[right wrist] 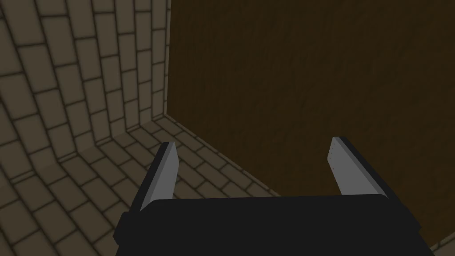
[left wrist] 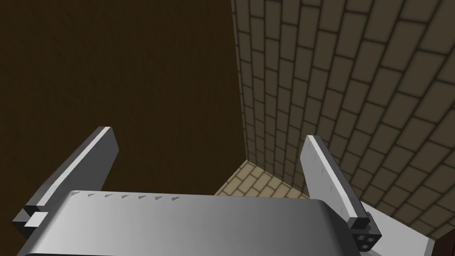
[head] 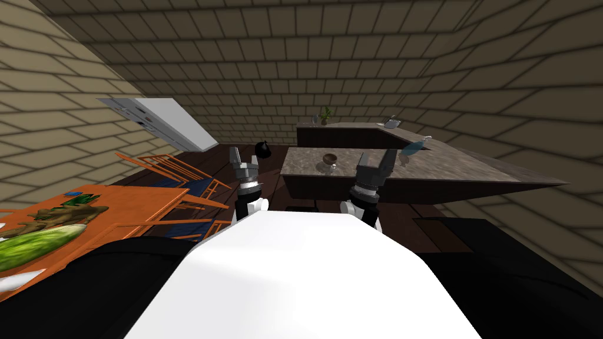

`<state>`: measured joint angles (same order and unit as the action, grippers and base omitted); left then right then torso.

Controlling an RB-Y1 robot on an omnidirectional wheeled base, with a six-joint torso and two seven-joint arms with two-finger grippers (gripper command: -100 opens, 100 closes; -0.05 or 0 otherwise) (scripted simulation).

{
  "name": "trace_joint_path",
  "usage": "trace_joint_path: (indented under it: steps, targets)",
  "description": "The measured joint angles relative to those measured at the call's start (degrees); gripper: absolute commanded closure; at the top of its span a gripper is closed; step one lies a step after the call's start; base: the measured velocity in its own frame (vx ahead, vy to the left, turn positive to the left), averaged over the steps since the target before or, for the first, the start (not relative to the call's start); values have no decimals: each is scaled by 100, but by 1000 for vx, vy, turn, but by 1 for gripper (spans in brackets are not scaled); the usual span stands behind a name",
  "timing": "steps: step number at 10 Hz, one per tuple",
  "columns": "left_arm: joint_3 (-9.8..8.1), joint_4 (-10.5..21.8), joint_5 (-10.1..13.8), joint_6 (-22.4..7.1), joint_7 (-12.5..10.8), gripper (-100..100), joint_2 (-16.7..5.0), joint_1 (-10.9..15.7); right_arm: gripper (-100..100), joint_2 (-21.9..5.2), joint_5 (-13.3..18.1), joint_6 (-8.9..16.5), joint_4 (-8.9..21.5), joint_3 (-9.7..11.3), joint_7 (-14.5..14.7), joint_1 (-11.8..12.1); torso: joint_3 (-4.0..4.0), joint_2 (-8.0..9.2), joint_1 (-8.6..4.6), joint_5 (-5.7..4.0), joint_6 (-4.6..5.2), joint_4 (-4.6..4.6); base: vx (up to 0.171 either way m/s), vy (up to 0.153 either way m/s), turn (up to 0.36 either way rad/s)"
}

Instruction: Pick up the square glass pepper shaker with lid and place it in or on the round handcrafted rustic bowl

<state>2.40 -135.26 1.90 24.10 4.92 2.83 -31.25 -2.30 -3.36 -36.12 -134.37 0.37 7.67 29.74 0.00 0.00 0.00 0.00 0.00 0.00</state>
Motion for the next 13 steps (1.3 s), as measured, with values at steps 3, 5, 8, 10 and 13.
trace_joint_path:
  steps: [3,5,8,10,13]
  targets:
    - [0,0,0,0,0,0,0,0,-100,-307,211,-6,302,-65,285,-80,-8,-14,0,0,0,-3,35,6,-12]
    - [0,0,0,0,0,0,0,0,-100,-409,364,-9,499,-122,501,-122,-10,-16,-1,0,0,-4,38,1,-10]
    - [0,0,0,0,0,0,0,0,-100,-501,630,-10,814,-224,885,-185,-10,-17,1,0,0,-4,42,5,-13]
    - [0,0,0,0,0,0,0,0,-100,-554,821,20,1069,-332,1163,-285,-11,-19,1,0,0,-4,46,7,-14]
    - [0,0,0,0,0,0,0,-1,-100,-591,1155,14,1505,-456,1637,-411,-12,-20,0,0,0,-5,50,4,-16]
